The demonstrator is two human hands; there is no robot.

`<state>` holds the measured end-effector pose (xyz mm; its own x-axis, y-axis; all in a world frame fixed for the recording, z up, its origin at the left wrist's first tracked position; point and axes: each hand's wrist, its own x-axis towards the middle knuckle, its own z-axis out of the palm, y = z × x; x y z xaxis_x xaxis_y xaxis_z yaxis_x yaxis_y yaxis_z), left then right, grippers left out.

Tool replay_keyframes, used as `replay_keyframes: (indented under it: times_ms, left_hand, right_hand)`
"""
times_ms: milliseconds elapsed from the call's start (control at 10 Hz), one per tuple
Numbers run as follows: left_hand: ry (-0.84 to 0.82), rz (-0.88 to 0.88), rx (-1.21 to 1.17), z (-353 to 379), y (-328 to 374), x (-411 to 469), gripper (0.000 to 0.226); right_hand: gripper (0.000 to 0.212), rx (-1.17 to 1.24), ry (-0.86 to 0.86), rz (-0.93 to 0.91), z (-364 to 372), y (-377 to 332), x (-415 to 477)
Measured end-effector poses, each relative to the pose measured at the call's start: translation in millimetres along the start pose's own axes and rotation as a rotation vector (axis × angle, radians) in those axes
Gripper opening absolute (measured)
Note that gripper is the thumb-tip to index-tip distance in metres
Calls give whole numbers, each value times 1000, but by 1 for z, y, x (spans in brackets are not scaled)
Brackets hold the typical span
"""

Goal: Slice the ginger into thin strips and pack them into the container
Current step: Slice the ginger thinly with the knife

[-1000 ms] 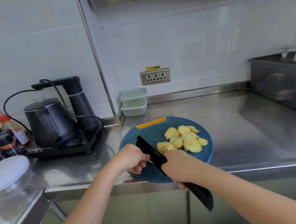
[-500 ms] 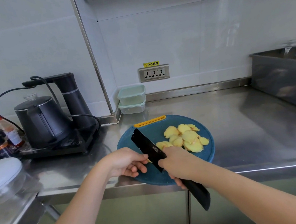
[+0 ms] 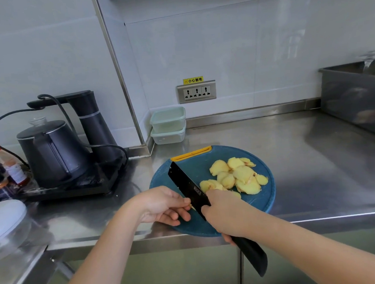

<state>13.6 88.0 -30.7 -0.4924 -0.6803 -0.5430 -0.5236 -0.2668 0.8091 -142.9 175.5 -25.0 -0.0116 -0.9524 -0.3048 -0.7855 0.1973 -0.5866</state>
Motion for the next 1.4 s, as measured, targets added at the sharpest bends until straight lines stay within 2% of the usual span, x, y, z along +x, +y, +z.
replay_keyframes:
  times_ms: [200, 300, 400, 600, 800, 900, 1100, 1300, 1400]
  left_hand:
    - [-13, 13, 21, -1, 0, 3, 16]
    - [-20, 18, 24, -2, -2, 3, 17]
    - [-26, 27, 27, -2, -3, 4, 17]
    - [-22, 38, 41, -1, -3, 4, 18]
    - [-16, 33, 56, 0, -2, 4, 18]
    - [-25, 31, 40, 0, -2, 5, 18]
    - [-33, 29, 23, -1, -3, 4, 17]
    - [-42, 39, 7, -2, -5, 5, 18]
    - [-17, 49, -20, -1, -8, 2, 20]
  right_hand:
    - [9, -74, -12, 5, -2, -5, 1]
    - [15, -17, 0, -4, -4, -7, -3]
    - [8, 18, -5, 7, -2, -10, -5]
    - [7, -25, 47, 13, 3, -13, -4]
    - [29, -40, 30, -17, 2, -15, -6]
    - [19, 32, -5, 41, 0, -13, -4]
    - [25, 0, -28, -18, -2, -16, -5]
    - [19, 66, -63, 135, 4, -25, 5]
    - [17, 46, -78, 110, 3, -35, 9]
